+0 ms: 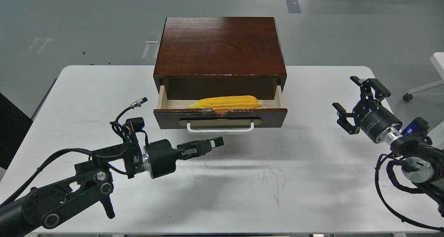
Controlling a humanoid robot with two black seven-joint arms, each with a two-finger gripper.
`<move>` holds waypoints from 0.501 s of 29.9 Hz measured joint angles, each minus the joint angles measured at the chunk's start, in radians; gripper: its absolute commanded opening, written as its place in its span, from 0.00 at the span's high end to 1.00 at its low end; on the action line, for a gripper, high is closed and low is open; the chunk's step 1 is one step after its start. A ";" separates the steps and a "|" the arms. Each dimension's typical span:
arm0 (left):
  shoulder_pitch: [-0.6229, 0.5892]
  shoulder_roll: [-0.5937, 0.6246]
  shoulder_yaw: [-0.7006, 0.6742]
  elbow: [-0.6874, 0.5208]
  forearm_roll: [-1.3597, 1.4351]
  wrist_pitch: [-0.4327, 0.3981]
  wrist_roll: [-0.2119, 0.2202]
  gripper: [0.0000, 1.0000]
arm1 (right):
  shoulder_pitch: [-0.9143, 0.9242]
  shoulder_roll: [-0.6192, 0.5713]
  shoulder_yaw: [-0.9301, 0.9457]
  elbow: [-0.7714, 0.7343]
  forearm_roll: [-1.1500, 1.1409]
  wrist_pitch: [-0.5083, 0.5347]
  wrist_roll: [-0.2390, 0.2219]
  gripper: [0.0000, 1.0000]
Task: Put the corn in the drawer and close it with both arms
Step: 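Move the left gripper to the front of the drawer handle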
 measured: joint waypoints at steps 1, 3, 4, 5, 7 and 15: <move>-0.001 0.000 0.000 0.002 -0.005 -0.001 0.000 1.00 | 0.000 0.000 0.000 0.000 0.000 0.000 0.000 0.01; -0.001 -0.001 0.000 0.003 -0.012 -0.002 0.000 1.00 | 0.000 0.000 -0.001 0.000 0.000 0.000 0.000 0.01; -0.001 -0.001 0.000 0.004 -0.014 -0.003 -0.001 1.00 | 0.000 0.000 -0.001 0.000 0.000 0.000 0.000 0.01; -0.002 -0.001 0.000 0.004 -0.017 -0.003 -0.001 1.00 | 0.000 0.000 -0.001 0.000 0.000 0.000 0.000 0.01; -0.005 -0.002 0.000 0.004 -0.020 -0.004 -0.002 1.00 | 0.000 0.000 -0.001 -0.001 0.000 0.000 0.000 0.01; -0.021 -0.002 -0.003 0.029 -0.023 -0.009 -0.004 1.00 | -0.005 0.000 -0.002 0.019 0.000 0.000 0.000 0.01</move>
